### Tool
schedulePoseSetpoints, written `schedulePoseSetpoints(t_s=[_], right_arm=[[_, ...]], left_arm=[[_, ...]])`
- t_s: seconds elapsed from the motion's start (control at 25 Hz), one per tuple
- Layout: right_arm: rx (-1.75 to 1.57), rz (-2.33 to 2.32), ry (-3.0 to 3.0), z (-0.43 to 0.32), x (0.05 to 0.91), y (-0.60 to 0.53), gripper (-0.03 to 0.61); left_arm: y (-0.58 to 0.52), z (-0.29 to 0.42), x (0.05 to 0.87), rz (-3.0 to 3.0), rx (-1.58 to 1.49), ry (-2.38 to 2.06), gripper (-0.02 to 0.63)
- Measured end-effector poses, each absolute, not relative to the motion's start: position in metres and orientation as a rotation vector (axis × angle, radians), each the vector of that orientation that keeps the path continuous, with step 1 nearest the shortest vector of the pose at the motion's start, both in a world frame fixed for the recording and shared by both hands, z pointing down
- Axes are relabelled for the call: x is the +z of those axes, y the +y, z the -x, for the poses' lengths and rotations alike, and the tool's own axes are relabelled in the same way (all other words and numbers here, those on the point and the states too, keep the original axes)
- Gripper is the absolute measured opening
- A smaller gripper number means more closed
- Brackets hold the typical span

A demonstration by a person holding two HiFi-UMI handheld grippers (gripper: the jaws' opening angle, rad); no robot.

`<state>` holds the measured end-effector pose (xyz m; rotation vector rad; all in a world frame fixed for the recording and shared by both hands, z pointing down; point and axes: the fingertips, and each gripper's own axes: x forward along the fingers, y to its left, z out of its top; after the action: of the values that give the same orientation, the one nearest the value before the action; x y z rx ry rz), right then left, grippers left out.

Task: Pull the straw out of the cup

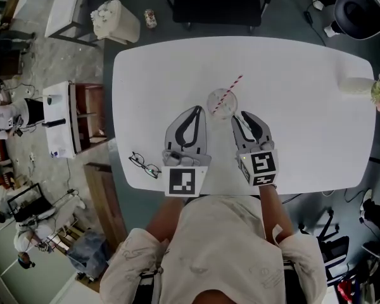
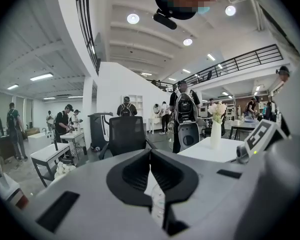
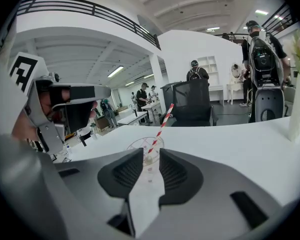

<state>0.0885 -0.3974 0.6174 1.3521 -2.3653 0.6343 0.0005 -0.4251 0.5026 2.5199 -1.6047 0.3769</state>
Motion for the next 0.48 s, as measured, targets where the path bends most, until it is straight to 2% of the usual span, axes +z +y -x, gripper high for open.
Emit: schedulePoseSetpoints(t_s=[0.48], right_arm=[[0.589,-1.338,-2.34,-0.0828,0.6205,-0.3992,0.027]], left_arm=[[-0.4262,-0.0046,0.4993,-2.541,0.365,-1.57,0.006]])
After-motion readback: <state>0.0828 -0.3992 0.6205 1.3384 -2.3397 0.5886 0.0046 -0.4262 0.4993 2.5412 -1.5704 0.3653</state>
